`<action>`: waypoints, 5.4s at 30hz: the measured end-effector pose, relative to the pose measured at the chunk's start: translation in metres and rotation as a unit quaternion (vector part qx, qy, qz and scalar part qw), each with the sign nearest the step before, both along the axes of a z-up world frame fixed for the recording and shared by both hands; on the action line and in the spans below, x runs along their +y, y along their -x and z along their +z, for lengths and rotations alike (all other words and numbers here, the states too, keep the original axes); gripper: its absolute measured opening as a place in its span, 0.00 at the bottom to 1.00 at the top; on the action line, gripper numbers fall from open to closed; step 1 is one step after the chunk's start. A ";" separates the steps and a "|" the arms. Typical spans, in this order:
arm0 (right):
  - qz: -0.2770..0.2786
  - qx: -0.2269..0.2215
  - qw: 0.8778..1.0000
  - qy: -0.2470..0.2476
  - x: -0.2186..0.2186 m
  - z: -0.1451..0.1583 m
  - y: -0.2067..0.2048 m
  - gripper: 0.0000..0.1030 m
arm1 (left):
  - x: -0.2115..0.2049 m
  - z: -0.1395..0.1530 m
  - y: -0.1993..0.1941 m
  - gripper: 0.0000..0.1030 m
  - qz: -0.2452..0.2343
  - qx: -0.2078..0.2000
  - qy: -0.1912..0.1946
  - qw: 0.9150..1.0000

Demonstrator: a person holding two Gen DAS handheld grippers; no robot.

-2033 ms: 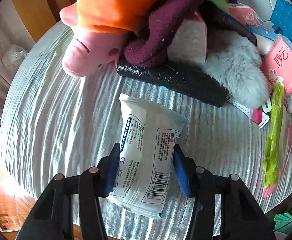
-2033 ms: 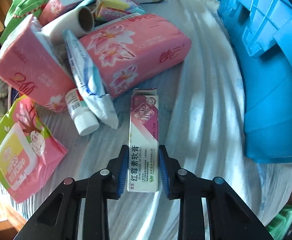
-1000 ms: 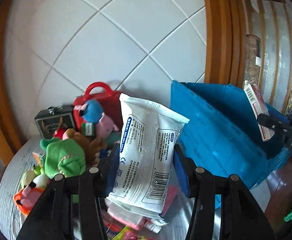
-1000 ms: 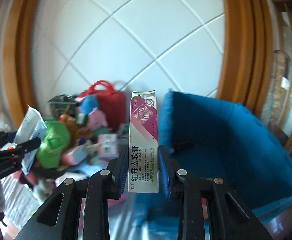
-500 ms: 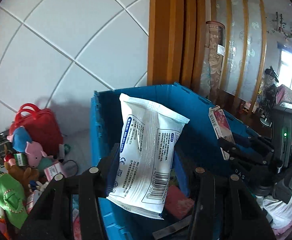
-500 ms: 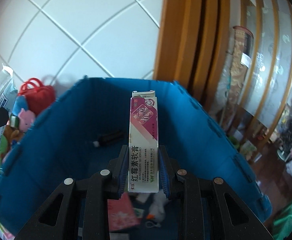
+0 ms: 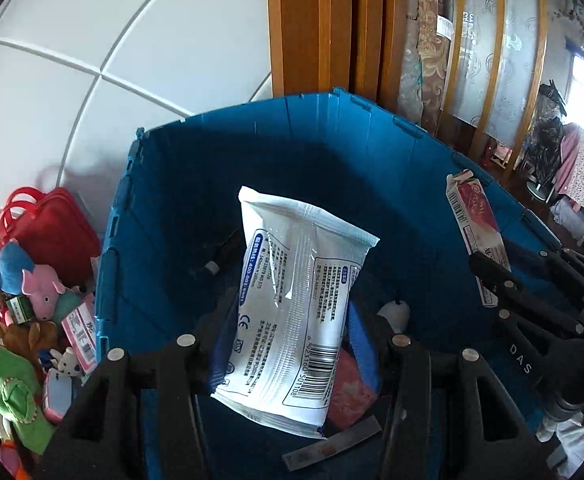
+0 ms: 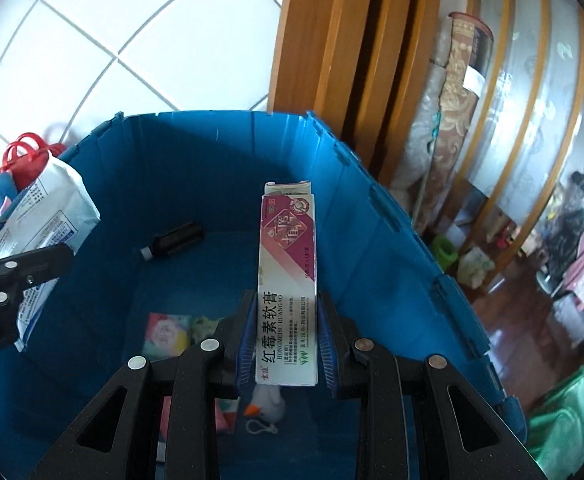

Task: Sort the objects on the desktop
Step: 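Open the left tool to drop the wipes packet while the right tool drops the ointment box, then move both open tools back over the pile on the table, then grasp the green-and-pink wipes pack with the left tool while the right tool grasps the toothpaste tube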

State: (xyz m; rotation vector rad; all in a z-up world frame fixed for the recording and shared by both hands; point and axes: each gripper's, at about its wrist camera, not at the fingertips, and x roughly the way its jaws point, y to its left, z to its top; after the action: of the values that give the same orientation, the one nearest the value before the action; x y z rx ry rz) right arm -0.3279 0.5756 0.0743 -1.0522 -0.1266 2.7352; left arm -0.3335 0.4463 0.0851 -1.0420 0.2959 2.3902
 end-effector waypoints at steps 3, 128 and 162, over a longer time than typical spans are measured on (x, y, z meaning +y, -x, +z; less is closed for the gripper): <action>0.002 -0.009 1.000 -0.009 -0.004 -0.003 0.001 0.28 | -0.005 -0.006 0.009 0.50 0.010 -0.026 -0.004 1.000; 0.315 -0.181 0.930 0.048 -0.355 -0.220 -0.094 1.00 | -0.385 -0.312 -0.126 0.78 0.212 -0.191 0.030 0.958; 0.347 -0.162 0.921 0.071 -0.403 -0.206 -0.053 0.13 | -0.489 -0.217 -0.136 0.64 0.380 -0.066 0.002 0.923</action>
State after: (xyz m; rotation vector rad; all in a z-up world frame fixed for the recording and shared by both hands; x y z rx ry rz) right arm -0.2748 0.1728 -0.1314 -1.7879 -0.4317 3.1685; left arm -0.1970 -0.0426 -0.1323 -1.5158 -0.2026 2.9532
